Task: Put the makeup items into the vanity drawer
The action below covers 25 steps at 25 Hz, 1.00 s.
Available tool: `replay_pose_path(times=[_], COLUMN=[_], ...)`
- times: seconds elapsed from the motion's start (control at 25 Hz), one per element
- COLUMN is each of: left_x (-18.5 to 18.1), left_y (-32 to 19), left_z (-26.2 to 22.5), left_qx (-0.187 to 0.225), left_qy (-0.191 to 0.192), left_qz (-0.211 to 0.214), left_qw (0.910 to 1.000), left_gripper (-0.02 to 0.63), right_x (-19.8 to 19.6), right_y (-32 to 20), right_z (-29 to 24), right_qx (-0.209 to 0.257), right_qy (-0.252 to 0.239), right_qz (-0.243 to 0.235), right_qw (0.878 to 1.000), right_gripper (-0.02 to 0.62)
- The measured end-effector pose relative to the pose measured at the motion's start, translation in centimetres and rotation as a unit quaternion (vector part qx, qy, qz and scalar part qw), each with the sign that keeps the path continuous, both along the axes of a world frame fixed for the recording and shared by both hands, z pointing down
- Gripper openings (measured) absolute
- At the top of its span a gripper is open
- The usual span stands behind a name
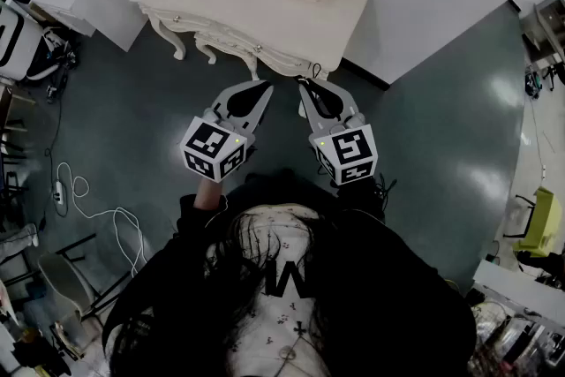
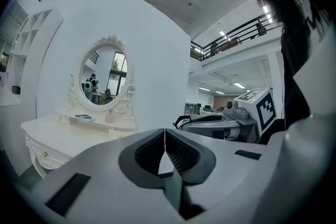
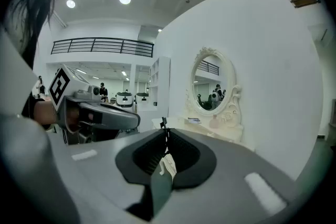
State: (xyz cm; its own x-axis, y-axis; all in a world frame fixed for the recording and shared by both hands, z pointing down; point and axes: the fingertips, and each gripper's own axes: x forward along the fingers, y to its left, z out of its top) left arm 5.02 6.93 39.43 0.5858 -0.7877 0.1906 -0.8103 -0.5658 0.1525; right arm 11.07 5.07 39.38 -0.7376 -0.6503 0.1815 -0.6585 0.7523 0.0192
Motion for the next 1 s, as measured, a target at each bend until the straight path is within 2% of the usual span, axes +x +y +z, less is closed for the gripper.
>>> replay_pose_path(times=[0.64, 1.0], left_x=[2.0, 1.5], left_y=[-1.9, -3.7], left_z=[1.5, 2.5], left_qx=[-0.015, -0.031], left_qy=[-0.004, -0.004], left_qz=[-0.033, -0.034], left_qw=[0.9993, 0.9989], left_gripper=[0.000, 0.000], right_x=[2.0, 0.9], right_y=[-2.6, -5.3], right_z=[1.8, 2.8], right_qx=[-0.029, -0.045], right_qy=[-0.013, -0.016], right_qz=[-0.024, -0.032], right_qw=[0.999, 0.998], right_gripper=[0.034, 0.034])
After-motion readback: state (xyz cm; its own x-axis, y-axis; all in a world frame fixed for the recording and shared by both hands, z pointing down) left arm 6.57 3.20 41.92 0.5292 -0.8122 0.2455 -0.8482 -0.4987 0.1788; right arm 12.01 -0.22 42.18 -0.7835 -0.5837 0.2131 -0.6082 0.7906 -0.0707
